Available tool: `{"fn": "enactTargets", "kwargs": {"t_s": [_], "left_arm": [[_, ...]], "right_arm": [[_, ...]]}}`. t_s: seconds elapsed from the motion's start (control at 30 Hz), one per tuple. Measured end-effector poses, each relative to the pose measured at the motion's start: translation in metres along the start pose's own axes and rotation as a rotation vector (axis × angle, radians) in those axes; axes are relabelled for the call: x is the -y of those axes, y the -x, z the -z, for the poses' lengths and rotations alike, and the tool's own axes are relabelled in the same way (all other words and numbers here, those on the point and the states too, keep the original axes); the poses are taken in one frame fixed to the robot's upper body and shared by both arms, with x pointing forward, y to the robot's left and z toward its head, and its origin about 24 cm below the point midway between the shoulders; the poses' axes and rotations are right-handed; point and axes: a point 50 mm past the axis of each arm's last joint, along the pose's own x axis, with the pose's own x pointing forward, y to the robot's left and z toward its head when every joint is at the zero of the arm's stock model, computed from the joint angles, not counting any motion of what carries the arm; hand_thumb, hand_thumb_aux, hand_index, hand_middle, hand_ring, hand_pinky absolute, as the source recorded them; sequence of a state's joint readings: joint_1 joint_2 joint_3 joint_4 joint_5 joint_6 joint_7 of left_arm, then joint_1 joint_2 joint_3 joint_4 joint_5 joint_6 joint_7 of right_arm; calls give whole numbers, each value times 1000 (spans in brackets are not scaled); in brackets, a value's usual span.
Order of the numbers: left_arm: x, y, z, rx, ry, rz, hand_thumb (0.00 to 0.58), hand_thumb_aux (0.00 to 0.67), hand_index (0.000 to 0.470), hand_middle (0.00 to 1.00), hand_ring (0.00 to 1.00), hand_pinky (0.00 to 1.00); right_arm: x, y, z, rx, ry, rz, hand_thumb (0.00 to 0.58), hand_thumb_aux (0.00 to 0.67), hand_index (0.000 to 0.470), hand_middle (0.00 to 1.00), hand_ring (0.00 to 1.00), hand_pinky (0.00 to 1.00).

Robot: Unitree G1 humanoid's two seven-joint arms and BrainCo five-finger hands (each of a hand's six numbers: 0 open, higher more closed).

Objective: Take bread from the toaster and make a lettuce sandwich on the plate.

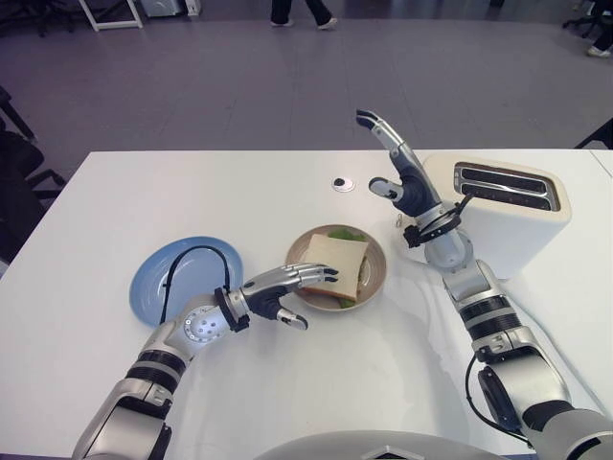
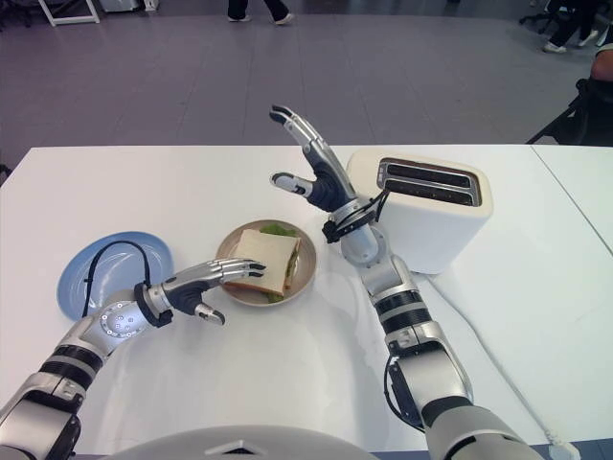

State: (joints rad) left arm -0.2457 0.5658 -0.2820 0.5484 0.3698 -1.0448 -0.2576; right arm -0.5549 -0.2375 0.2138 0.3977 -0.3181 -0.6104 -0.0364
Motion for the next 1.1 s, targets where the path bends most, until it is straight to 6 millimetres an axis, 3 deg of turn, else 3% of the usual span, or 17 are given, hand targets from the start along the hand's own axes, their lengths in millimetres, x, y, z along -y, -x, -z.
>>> {"fn": "enactTargets", "kwargs": {"t_s": [0.03,0.07,0.1,0.13,0.17,0.2,0.23,0.27,0.4,0.5,0.63,0.73,0.8,0.9,0.97,1.0,1.1], "left_arm": [[-5,0,-1,11,2,-47,0,0,0,0,0,0],[-16,-1,-6,48,2,-151,355,252,177,0,0,0],[-30,-3,-12,103,0,-269,520,455,319,0,0,0],[-41,-2,-19,161,8,-357,579,644,452,16,16,16],[-49,-2,-25,212,16,-412,580,670,470,380,380,380],[-55,-1,-31,268,33,-459,580,670,470,600,600,600],[-59,0,-38,326,61,-486,580,670,470,941,941,941],[-61,0,-47,395,99,-495,580,670,470,1000,1000,1000],[-50,12,-68,521,217,-330,580,670,470,1000,1000,1000],[0,25,-70,472,283,53,580,670,470,1000,1000,1000],[21,23,-50,321,265,230,580,670,470,1000,1000,1000],[38,14,-26,135,237,324,580,670,470,1000,1000,1000],[37,8,-15,67,197,307,580,670,470,1000,1000,1000],[31,-1,-4,-1,139,252,580,665,466,984,984,984],[26,-7,4,-52,92,209,571,586,411,933,933,933],[24,-8,7,-72,72,187,547,510,358,894,894,894],[15,-10,16,-128,20,94,466,373,262,839,839,839]], "right_arm": [[0,1,-2,15,-20,-6,198,126,88,200,200,200],[0,4,-6,36,-56,-20,524,462,324,953,953,953],[-2,6,-11,61,-91,-40,580,670,470,1000,1000,1000],[-3,9,-16,90,-131,-62,580,670,470,1000,1000,1000],[-4,11,-20,114,-168,-84,580,670,470,1000,1000,1000],[-4,14,-25,141,-207,-106,580,670,470,1000,1000,1000],[-4,17,-29,165,-251,-125,580,670,470,1000,1000,1000],[-4,20,-34,189,-296,-155,580,670,470,1000,1000,1000],[-12,38,-45,234,-394,-387,580,670,470,1000,1000,1000],[-38,77,-41,172,-421,-735,580,670,470,1000,1000,1000],[-56,103,-29,94,-346,-986,580,670,470,1000,1000,1000],[-70,128,-8,-47,-250,-1151,580,670,470,1000,1000,1000],[-74,129,5,-110,-172,-1144,580,670,470,1000,1000,1000],[-77,111,21,-160,-41,-1051,580,670,470,1000,1000,1000],[-77,95,36,-218,77,-955,580,670,470,1000,1000,1000],[-77,90,42,-243,117,-907,580,670,470,1000,1000,1000],[-78,81,54,-304,165,-753,580,670,470,1000,1000,1000]]}}
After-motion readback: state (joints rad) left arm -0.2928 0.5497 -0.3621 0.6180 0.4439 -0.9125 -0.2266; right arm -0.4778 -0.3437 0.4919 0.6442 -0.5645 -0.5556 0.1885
